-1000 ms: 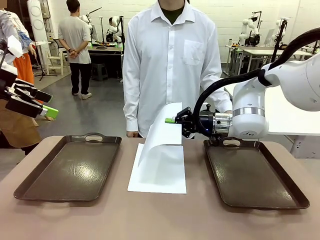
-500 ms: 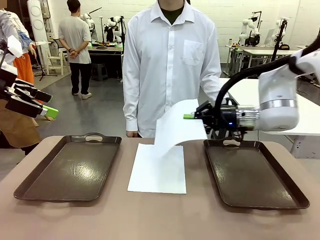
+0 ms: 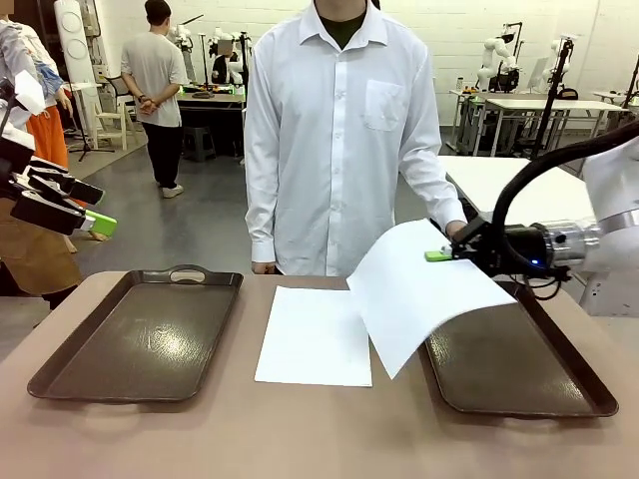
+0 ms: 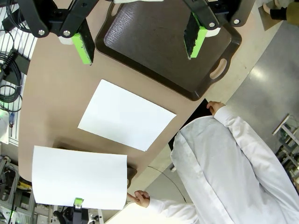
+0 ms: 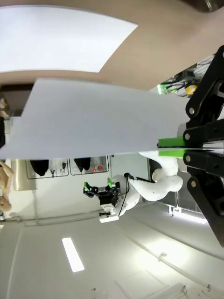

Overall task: Sort the A4 documents.
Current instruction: Place the A4 Paper in the designated Handle tray.

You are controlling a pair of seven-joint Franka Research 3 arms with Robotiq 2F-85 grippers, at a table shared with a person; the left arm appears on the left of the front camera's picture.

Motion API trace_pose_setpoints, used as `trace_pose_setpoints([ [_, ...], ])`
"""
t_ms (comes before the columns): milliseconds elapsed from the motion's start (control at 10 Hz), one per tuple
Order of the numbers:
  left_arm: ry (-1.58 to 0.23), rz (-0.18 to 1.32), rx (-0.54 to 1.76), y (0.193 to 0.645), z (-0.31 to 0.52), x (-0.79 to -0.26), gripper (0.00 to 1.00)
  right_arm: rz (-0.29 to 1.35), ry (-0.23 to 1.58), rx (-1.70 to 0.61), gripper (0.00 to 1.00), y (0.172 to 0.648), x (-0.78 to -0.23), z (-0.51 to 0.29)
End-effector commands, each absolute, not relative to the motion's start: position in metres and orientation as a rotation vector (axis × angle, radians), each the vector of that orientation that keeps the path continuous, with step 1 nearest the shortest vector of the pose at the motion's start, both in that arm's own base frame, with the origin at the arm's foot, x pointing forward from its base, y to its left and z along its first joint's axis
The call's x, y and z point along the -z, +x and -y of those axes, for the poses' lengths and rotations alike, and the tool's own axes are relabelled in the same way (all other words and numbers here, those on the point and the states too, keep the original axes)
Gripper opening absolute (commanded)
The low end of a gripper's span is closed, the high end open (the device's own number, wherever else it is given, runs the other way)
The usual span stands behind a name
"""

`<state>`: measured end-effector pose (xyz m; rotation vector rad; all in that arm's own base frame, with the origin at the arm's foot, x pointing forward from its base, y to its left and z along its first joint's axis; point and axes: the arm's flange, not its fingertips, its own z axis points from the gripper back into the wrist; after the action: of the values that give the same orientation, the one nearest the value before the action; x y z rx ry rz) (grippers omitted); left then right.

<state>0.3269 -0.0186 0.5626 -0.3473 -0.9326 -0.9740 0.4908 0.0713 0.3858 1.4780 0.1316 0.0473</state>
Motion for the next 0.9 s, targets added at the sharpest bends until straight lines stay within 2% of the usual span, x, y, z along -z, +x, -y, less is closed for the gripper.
trace_pose_setpoints([
  [0, -0.354, 0.938, 0.981, 0.329, 0.018, -0.561, 1.0, -0.029, 1.422, -0.072, 0.01, 0.473, -0.385, -0.05],
  [200, -0.354, 0.938, 0.981, 0.329, 0.018, -0.561, 1.0, 0.045, 1.354, -0.062, 0.01, 0.462, -0.382, -0.035],
  [400, -0.354, 0.938, 0.981, 0.329, 0.018, -0.561, 1.0, 0.039, 1.312, -0.012, 0.01, 0.453, -0.37, -0.024],
  [600, -0.354, 0.938, 0.981, 0.329, 0.018, -0.561, 1.0, 0.019, 1.325, 0.042, 0.01, 0.447, -0.354, -0.008],
  [800, -0.354, 0.938, 0.981, 0.329, 0.018, -0.561, 1.0, 0.075, 1.326, 0.082, 0.01, 0.443, -0.352, 0.014],
])
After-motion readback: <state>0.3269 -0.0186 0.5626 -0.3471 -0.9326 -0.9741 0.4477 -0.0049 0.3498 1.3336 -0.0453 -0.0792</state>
